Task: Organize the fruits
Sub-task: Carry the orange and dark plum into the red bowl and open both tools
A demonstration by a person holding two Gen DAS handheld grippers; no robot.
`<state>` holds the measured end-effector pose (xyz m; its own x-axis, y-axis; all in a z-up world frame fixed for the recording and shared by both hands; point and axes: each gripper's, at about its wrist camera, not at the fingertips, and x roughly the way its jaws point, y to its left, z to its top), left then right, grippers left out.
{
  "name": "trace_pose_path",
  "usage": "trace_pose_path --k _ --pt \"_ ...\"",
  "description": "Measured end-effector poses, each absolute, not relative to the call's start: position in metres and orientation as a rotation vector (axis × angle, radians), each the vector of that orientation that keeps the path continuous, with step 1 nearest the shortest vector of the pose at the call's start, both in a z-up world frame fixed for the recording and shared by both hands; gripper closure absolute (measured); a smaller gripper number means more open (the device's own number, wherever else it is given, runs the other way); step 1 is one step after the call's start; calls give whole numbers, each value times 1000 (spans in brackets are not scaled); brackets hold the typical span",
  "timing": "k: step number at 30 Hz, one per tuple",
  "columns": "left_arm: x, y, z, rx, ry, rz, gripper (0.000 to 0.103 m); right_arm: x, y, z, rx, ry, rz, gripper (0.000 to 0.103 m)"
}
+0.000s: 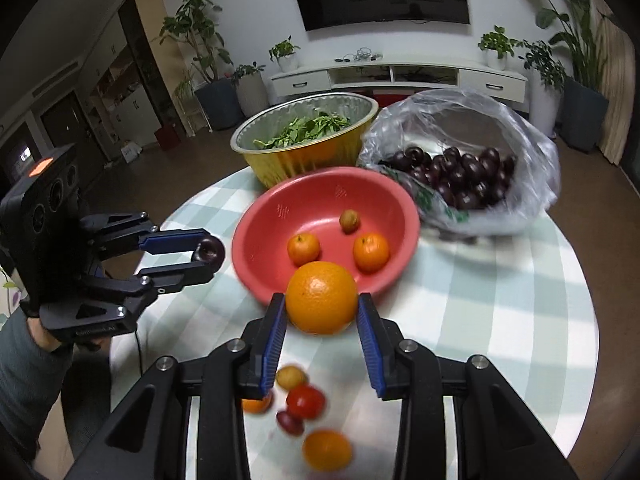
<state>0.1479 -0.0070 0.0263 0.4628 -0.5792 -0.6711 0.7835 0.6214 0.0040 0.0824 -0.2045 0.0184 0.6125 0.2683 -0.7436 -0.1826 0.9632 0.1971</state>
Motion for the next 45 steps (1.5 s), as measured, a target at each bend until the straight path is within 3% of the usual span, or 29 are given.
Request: trace_pose_path --k 13,33,45 --pt "205 -46 -14 426 812 -706 76 156 -176 -21 -5 1003 243 65" --pt "222 -56 -41 437 860 -627 74 172 -164 -45 -75 1036 218 65" --pt "205 -47 -19 407 810 -605 38 157 -176 -31 -65 994 195 60"
